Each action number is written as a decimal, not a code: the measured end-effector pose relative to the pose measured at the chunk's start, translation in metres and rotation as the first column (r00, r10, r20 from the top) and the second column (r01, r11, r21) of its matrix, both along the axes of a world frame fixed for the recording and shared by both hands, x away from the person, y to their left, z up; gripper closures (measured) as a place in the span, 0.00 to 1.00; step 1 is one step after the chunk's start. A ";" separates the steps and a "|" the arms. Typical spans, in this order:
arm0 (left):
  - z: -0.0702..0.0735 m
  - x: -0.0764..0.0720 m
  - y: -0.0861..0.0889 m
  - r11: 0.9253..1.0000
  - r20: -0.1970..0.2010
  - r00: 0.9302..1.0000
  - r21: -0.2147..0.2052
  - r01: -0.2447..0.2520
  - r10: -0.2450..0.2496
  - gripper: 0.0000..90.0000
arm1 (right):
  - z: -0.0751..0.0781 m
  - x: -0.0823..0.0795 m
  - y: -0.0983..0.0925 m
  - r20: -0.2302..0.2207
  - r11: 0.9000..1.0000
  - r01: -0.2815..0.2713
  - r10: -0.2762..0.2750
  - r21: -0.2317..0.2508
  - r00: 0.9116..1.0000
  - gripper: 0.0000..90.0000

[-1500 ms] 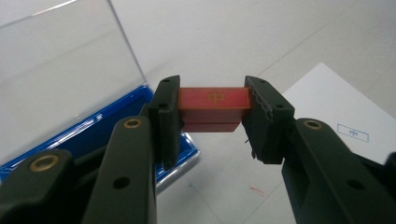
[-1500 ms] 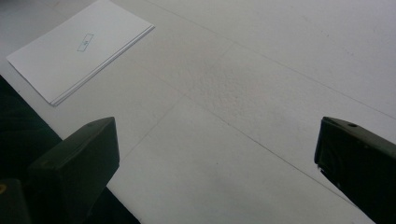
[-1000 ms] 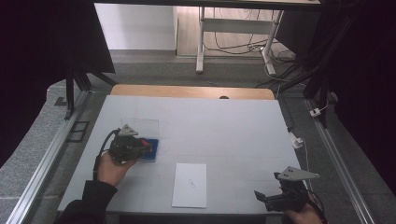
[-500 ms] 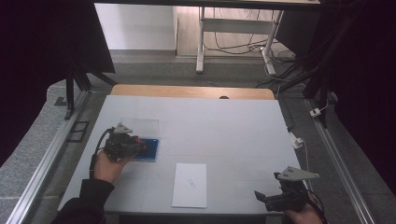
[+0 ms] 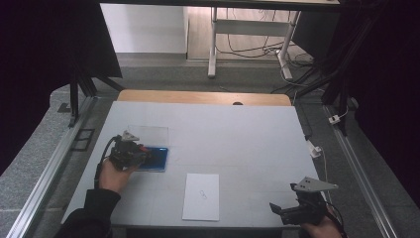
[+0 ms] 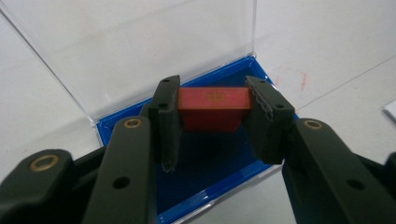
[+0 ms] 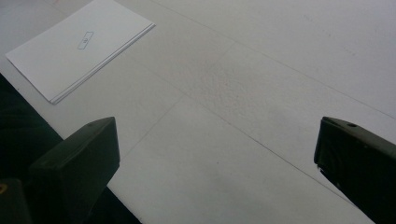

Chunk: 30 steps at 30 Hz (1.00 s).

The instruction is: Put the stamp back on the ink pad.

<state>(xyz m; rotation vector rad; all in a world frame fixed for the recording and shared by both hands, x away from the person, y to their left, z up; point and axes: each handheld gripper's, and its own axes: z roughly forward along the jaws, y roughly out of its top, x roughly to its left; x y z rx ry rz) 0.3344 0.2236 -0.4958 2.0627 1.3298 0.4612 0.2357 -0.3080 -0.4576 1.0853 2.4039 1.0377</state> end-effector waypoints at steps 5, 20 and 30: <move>-0.005 0.003 -0.001 1.000 -0.011 1.000 0.017 0.000 0.000 0.64 | 0.000 0.000 0.000 0.000 1.000 -0.001 0.001 -0.002 1.000 0.00; -0.009 0.007 -0.005 0.999 -0.025 1.000 0.040 0.001 0.000 0.64 | 0.000 0.000 0.001 -0.002 1.000 -0.006 0.006 -0.005 1.000 0.00; -0.009 0.008 -0.003 1.000 -0.048 0.999 0.017 -0.011 0.012 0.62 | 0.000 0.000 0.001 -0.001 1.000 -0.006 0.006 -0.005 1.000 0.00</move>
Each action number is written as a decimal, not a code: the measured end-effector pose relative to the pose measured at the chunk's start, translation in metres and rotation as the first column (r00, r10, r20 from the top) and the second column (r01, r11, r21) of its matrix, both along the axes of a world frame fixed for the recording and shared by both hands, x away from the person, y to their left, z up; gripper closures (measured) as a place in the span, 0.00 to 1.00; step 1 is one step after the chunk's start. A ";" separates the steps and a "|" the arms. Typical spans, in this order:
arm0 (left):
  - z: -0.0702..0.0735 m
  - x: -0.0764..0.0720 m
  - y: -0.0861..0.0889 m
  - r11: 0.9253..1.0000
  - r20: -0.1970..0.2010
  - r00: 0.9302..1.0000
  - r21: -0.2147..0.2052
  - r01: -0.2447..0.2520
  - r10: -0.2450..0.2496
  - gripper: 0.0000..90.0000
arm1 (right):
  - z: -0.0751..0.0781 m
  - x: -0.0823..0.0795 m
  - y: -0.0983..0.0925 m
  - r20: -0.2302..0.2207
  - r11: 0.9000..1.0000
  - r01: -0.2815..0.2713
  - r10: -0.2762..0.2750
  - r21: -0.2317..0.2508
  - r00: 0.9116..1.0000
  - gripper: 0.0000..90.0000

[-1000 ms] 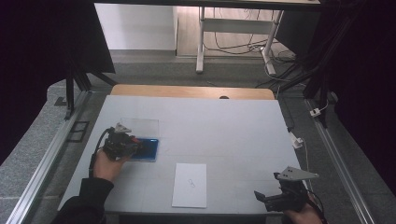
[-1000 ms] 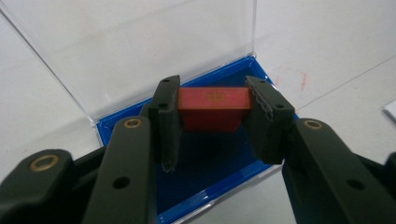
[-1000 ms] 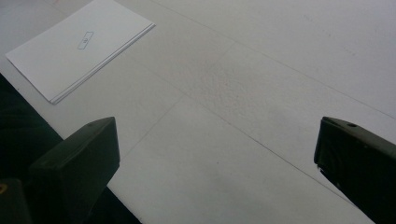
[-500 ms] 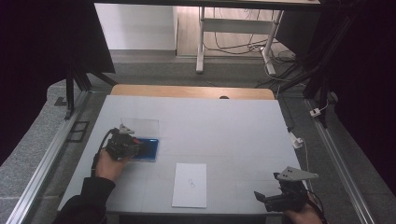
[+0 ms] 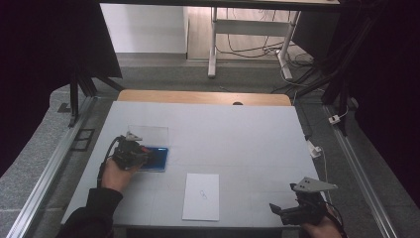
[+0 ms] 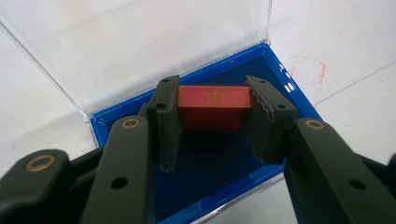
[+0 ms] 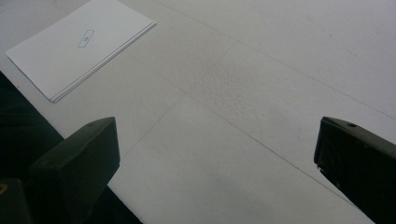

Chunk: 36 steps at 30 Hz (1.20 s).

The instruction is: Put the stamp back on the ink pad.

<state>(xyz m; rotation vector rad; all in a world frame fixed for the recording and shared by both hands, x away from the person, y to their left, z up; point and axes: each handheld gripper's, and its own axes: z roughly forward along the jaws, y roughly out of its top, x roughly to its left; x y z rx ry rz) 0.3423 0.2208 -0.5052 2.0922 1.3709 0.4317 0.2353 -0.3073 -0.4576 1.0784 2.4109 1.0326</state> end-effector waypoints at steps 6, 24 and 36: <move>0.001 0.000 -0.001 1.000 0.007 1.000 0.004 -0.008 0.008 0.52 | 0.000 0.000 0.000 0.002 1.000 0.000 0.000 0.002 1.000 0.00; 0.015 -0.007 -0.001 0.995 0.012 1.000 -0.101 -0.010 0.011 0.12 | 0.000 0.000 0.000 0.004 1.000 0.000 0.000 0.003 1.000 0.00; 0.029 -0.021 0.003 0.972 0.060 0.998 -0.233 0.011 0.003 0.00 | 0.000 0.000 0.000 0.004 1.000 0.000 0.000 0.004 1.000 0.00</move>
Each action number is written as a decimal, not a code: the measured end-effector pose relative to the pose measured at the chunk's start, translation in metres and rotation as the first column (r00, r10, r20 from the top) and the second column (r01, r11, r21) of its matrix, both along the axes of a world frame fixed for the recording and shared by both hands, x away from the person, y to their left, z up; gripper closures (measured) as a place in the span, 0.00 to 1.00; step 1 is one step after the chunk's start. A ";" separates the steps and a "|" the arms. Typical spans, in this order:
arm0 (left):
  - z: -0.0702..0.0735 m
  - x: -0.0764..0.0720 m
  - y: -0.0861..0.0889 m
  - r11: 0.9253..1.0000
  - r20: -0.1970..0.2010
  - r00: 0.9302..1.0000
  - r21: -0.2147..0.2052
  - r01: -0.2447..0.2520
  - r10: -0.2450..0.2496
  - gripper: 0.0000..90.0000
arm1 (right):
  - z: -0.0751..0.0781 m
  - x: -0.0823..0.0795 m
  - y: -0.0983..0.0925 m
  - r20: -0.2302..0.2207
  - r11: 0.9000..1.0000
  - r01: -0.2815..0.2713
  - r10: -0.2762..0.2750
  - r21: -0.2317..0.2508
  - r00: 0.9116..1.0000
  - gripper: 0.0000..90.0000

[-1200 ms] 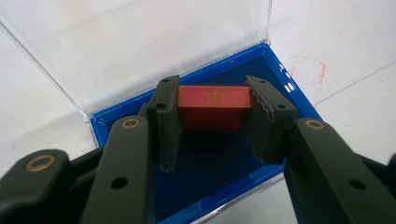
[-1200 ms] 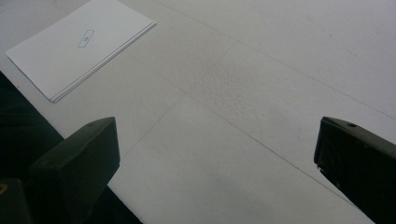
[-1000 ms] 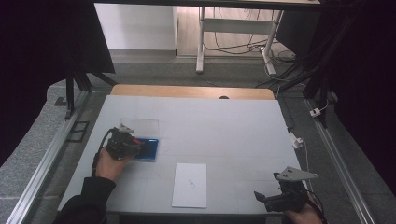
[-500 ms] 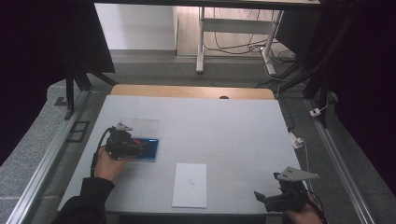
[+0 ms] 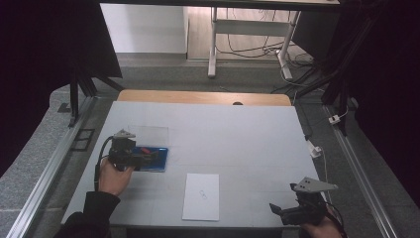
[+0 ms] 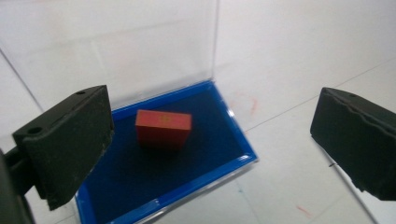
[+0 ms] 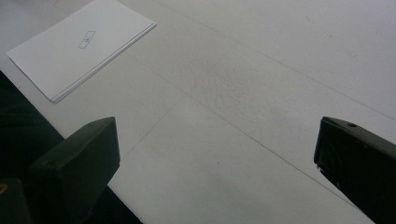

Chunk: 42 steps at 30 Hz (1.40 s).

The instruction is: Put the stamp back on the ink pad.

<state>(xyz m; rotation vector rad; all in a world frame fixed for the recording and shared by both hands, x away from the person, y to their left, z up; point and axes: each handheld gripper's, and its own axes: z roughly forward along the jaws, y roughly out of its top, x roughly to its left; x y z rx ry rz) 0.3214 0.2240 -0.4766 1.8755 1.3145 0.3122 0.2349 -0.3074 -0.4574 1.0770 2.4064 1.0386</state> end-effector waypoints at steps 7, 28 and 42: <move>0.003 -0.010 0.001 0.999 0.018 1.000 -0.032 0.024 -0.023 0.00 | 0.000 0.000 0.000 0.000 1.000 0.001 -0.001 0.001 1.000 0.00; 0.014 -0.059 0.001 0.997 0.052 0.996 0.004 0.071 -0.071 0.00 | 0.000 0.001 -0.001 -0.007 1.000 0.003 -0.003 0.004 1.000 0.00; 0.013 -0.092 0.005 0.994 0.041 0.993 0.003 0.110 -0.110 0.00 | 0.000 0.002 -0.003 -0.013 0.999 0.026 -0.026 0.028 1.000 0.00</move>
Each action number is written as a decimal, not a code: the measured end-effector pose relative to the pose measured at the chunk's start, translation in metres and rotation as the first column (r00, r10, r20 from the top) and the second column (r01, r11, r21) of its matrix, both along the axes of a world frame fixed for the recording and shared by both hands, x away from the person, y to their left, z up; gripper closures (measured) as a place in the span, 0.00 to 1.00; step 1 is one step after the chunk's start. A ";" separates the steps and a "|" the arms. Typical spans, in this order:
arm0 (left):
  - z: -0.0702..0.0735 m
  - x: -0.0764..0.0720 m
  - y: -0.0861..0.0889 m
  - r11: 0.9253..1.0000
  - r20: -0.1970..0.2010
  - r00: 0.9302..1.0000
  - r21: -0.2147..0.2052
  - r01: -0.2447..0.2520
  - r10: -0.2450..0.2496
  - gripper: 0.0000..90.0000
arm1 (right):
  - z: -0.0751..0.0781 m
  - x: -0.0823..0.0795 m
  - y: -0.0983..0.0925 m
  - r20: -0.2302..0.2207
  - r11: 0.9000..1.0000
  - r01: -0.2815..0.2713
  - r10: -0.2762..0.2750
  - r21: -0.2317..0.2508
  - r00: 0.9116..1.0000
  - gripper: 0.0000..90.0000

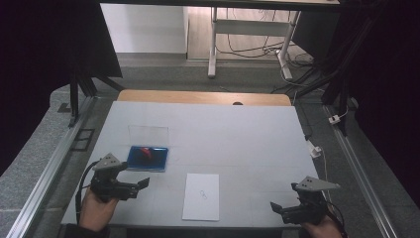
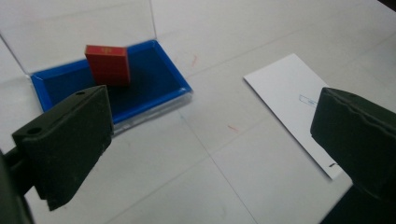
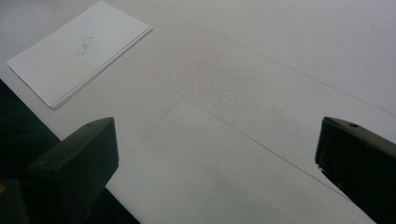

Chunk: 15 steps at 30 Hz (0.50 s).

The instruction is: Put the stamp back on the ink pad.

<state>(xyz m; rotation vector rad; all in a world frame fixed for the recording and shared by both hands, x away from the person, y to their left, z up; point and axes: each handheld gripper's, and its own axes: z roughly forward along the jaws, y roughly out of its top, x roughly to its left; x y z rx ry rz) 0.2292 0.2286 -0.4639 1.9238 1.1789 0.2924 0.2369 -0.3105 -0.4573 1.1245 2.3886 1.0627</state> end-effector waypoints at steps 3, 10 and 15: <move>-0.001 -0.007 0.001 1.000 0.001 1.000 0.007 0.006 -0.006 0.00 | 0.000 0.000 -0.001 0.000 1.000 0.009 -0.009 0.001 1.000 0.00; -0.005 -0.023 0.006 1.000 -0.014 1.000 0.001 0.017 -0.017 0.00 | 0.001 0.000 -0.002 -0.002 1.000 0.014 -0.014 0.006 1.000 0.00; -0.011 -0.032 0.009 1.000 -0.034 0.999 0.008 0.021 -0.021 0.00 | 0.000 0.000 -0.002 -0.003 1.000 0.019 -0.019 0.013 1.000 0.00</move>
